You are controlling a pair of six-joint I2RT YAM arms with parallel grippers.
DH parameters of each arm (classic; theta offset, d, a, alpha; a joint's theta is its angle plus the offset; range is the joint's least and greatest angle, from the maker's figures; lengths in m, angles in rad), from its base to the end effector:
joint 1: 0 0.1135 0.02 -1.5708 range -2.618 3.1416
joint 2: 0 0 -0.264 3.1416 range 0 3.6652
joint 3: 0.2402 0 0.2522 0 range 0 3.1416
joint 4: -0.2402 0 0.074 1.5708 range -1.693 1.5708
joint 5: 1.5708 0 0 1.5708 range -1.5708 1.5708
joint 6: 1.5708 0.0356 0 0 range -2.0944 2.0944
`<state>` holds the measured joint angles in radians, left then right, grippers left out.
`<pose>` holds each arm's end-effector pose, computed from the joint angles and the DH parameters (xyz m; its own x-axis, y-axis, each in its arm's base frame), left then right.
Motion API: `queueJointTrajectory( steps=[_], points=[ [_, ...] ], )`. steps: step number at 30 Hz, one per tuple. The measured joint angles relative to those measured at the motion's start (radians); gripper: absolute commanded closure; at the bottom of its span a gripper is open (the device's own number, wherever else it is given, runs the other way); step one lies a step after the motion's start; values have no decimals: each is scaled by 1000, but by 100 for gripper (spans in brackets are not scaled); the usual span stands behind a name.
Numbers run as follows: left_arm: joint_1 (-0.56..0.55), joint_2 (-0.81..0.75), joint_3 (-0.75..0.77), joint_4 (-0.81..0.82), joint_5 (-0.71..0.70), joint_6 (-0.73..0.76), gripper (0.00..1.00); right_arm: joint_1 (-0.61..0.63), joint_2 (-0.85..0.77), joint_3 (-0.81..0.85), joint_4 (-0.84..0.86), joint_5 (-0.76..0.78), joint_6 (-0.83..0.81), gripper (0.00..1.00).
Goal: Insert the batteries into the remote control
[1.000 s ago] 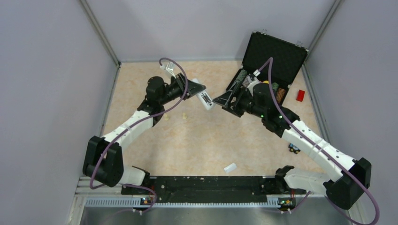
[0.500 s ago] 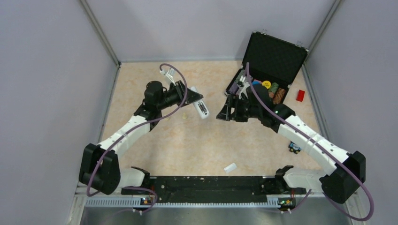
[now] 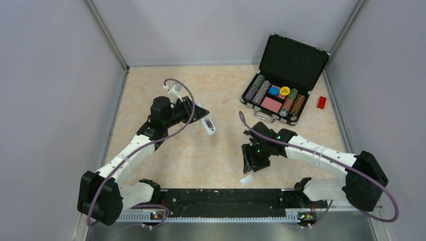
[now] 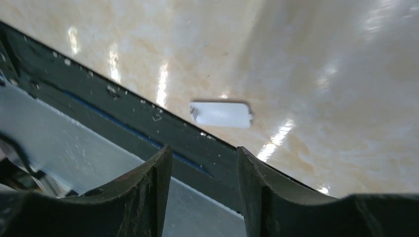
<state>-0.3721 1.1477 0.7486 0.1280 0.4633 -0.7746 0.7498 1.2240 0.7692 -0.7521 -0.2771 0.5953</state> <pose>0.2389 -0.1103 0.2860 -0.6863 -0.4038 -0.6049 0.3447 0.5518 -0.7594 0.1509 0.1538 0.2069 -0.9738 -0.1698 -0.1513 -0.2182 0.8850 0.4113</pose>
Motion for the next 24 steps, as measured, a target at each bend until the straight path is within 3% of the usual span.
queueJointTrajectory(
  steps=[4, 8, 16, 24],
  points=[
    [10, -14, -12, -18, -48, -4, 100, 197, 4, -3, 0, 34, 2, 53],
    [21, -24, -16, -34, -74, -12, 100, 314, 53, -2, 4, 95, 16, 58],
    [39, -90, -55, -76, -114, -43, 100, 374, 151, 0, 66, 180, 46, 62],
    [85, -137, -90, -123, -164, -79, 100, 401, 240, 13, 130, 235, 63, 73]
  ],
)
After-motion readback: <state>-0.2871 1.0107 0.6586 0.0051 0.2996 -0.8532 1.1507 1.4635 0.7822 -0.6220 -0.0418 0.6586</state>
